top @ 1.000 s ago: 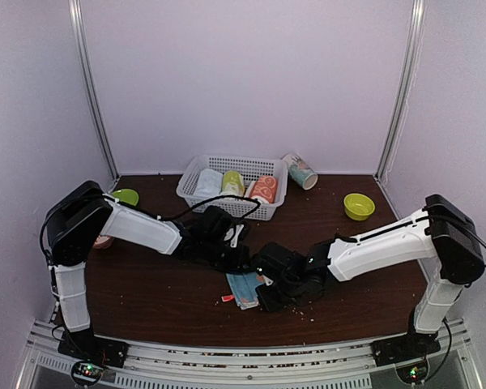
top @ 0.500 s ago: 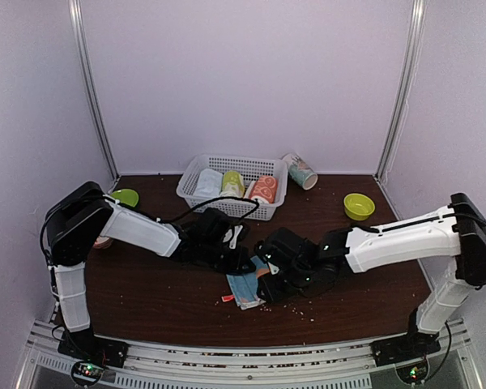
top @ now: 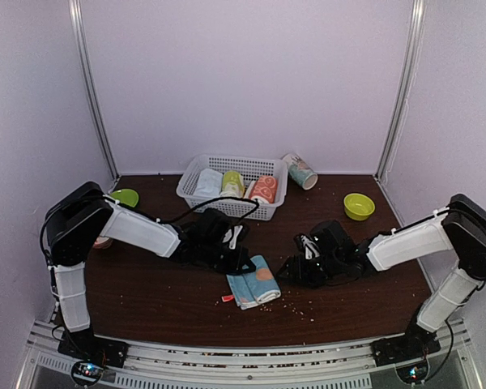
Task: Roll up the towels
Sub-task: Roll the towel at the center of the board.
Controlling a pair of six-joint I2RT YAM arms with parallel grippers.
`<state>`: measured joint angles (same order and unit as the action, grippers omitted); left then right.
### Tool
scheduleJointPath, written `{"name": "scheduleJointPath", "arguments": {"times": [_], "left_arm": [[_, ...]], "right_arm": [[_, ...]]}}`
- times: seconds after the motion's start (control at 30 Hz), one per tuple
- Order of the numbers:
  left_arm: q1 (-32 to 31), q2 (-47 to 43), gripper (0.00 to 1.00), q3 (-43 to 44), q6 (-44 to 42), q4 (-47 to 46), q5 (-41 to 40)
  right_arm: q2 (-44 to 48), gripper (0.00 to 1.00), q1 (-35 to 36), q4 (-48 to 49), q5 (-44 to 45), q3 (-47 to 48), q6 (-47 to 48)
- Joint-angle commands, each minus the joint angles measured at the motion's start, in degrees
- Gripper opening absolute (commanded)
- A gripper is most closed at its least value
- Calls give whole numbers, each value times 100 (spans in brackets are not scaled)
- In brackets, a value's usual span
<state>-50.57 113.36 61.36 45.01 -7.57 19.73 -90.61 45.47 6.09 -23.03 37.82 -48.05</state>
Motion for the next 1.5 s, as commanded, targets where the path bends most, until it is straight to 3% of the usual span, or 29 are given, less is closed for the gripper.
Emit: {"name": "scheduleJointPath", "arguments": {"times": [0.0, 0.23, 0.43, 0.67, 0.87, 1.03, 1.17, 1.27, 1.47], "left_arm": [[47, 85, 0, -222, -101, 585, -280], [47, 46, 0, -312, -104, 609, -327], [47, 14, 0, -339, -93, 606, -316], [47, -78, 0, -403, -120, 610, -338], [38, -218, 0, -519, -140, 591, -369], [38, -381, 2, -555, -172, 714, -388], [38, -703, 22, -634, -194, 818, -356], [38, -1019, 30, -729, -237, 939, -379], [38, -1655, 30, -1042, -223, 1136, -587]], "right_arm": [[-382, 61, -115, 1466, -656, -98, -568], [-1031, 55, -162, 2184, -820, -211, -1012], [-1228, 31, -117, 2147, -962, -63, -1006], [-1266, 18, 128, 1574, -1026, 343, -780], [-1088, 0, 254, 1300, -895, 491, -728], [-856, 0, 365, 332, -465, 848, -253], [-776, 0, 506, -697, 61, 1278, 133], [-780, 0, 643, -1354, 505, 1629, 338], [-928, 0, 918, -2190, 1157, 2218, 538]]}}
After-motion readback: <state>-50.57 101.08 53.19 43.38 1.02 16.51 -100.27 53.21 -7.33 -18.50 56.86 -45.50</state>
